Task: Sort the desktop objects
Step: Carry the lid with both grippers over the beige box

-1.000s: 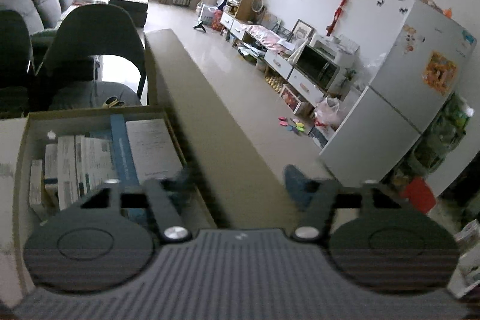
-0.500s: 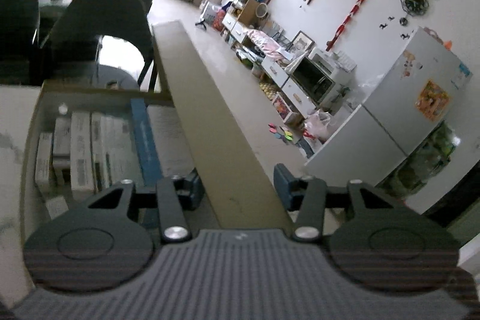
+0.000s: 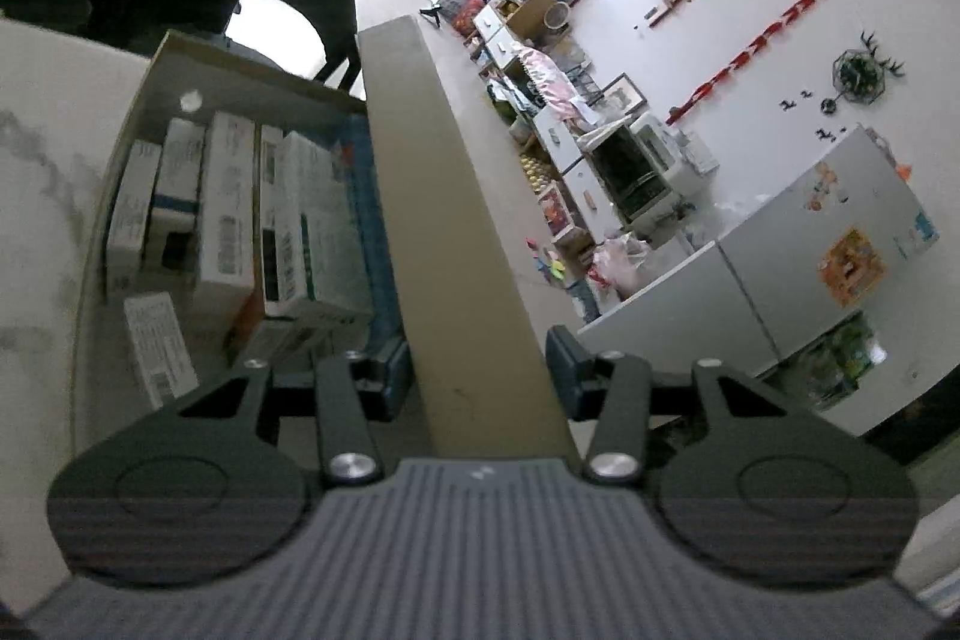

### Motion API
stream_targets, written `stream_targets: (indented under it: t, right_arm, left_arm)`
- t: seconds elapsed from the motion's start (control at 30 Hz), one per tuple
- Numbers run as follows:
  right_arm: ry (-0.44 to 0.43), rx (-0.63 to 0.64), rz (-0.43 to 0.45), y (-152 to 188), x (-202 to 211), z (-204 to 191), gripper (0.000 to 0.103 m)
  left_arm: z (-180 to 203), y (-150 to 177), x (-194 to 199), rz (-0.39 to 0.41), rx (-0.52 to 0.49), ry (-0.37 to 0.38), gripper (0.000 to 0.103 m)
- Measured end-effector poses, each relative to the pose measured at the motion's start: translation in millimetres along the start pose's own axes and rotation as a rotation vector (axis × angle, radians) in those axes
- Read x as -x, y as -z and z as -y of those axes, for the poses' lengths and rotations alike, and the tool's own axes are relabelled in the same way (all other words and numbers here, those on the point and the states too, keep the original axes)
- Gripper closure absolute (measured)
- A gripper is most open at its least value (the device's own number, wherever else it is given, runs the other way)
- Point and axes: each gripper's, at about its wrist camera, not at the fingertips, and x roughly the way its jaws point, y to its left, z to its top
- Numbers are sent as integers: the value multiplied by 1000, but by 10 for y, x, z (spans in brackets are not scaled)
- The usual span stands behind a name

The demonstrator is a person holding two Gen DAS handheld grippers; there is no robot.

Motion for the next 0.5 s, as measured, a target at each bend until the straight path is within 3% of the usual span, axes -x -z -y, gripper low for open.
stream_targets:
  t: [0.13, 0.27, 0.5]
  right_arm:
    - [58, -141, -63, -10, -237, 397, 28]
    - [-50, -294, -81, 52, -333, 643, 32]
    - [-73, -319, -62, -61, -307, 733, 36]
  left_arm:
    - [-77, 20, -20, -7, 28, 30, 58]
    - [-175, 30, -49, -16, 60, 62, 58]
    - [-378, 102, -92, -15, 110, 119, 57]
